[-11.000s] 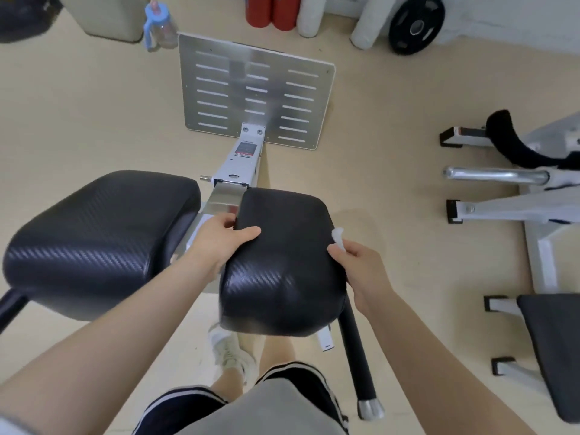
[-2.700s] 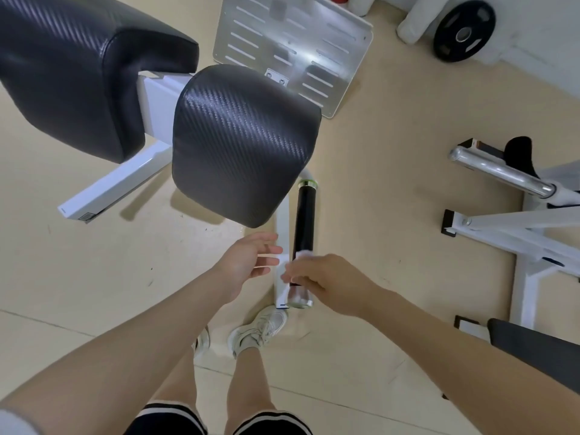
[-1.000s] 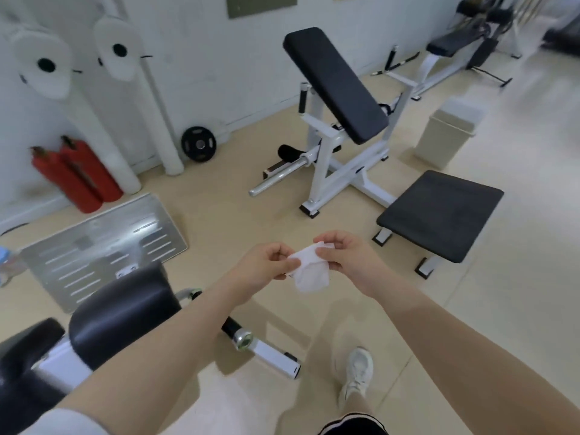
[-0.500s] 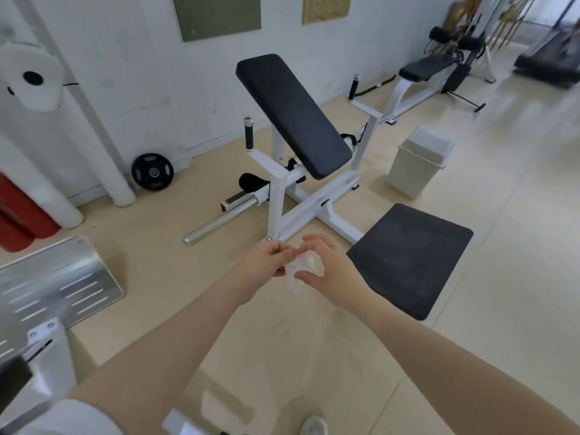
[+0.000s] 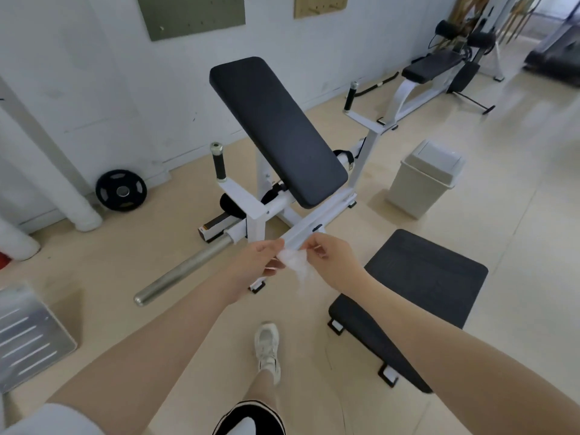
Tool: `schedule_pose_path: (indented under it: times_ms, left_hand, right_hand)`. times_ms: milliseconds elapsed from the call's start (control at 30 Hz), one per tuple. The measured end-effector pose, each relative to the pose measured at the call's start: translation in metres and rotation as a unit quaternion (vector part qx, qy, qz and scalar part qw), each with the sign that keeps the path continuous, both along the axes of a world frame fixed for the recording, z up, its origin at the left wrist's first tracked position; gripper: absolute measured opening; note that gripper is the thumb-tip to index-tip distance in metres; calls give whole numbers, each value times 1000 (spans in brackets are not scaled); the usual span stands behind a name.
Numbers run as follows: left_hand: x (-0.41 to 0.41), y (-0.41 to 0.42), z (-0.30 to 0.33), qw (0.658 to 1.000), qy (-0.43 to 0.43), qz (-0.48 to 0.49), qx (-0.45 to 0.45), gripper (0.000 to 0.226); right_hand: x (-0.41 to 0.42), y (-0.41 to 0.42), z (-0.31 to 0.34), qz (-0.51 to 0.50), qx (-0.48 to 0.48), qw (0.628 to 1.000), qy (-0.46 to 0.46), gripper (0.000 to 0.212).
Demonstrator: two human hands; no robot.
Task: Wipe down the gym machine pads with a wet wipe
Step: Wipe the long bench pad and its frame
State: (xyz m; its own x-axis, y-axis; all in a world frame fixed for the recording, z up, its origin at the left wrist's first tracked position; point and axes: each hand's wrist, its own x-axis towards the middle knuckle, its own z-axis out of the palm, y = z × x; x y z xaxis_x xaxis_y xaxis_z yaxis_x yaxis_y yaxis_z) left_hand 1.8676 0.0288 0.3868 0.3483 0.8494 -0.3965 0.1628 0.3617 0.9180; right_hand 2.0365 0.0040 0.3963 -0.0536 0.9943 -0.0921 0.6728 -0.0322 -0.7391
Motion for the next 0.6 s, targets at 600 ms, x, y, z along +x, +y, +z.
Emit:
schedule_pose_path:
  times_ms: [600]
  left_hand:
    - [104, 338, 9, 997, -14, -3, -76, 27]
  right_hand:
    - [107, 341, 13, -144, -136, 954, 226, 15]
